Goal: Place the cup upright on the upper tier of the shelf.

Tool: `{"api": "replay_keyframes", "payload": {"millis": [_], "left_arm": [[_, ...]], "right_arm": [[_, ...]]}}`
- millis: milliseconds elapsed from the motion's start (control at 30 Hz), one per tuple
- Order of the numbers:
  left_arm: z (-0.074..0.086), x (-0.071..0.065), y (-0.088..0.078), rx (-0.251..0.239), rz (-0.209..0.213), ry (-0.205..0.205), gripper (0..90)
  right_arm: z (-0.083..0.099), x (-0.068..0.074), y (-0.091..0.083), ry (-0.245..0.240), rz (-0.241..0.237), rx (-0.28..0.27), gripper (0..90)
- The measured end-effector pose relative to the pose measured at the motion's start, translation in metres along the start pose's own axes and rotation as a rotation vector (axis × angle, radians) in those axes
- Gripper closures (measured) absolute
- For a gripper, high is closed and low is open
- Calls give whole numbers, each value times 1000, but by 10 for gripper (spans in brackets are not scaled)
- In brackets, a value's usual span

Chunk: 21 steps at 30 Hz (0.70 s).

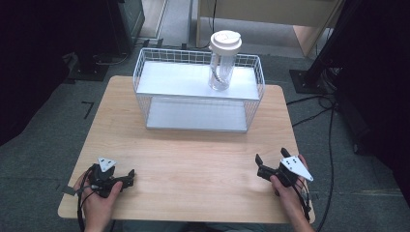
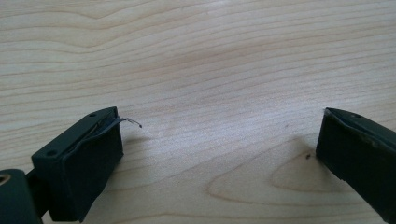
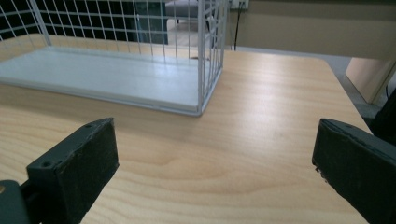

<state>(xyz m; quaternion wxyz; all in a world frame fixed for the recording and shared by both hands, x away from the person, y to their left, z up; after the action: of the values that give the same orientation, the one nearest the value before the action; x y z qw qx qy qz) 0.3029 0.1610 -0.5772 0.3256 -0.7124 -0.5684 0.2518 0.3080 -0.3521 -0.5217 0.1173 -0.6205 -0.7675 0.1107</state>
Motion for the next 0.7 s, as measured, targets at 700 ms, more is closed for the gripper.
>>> {"api": "replay_keyframes", "payload": {"millis": [700], "left_arm": [[0,0,0,0,0,0,10]], "right_arm": [[57,-23,-17,23,71,377,4]]}}
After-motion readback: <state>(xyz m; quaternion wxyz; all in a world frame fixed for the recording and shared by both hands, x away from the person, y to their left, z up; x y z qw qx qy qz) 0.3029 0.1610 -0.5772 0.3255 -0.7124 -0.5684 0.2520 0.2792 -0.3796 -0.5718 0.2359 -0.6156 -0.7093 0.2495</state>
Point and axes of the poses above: each handheld gripper's, and its own axes: y roughly forward along the jaws, z roughly out of its underside, x roughly to its left, the point moved 8 cm from there along y, roughly forward along the jaws, and after that the axes turned 2 degrees about x, right-handed, at the moved point
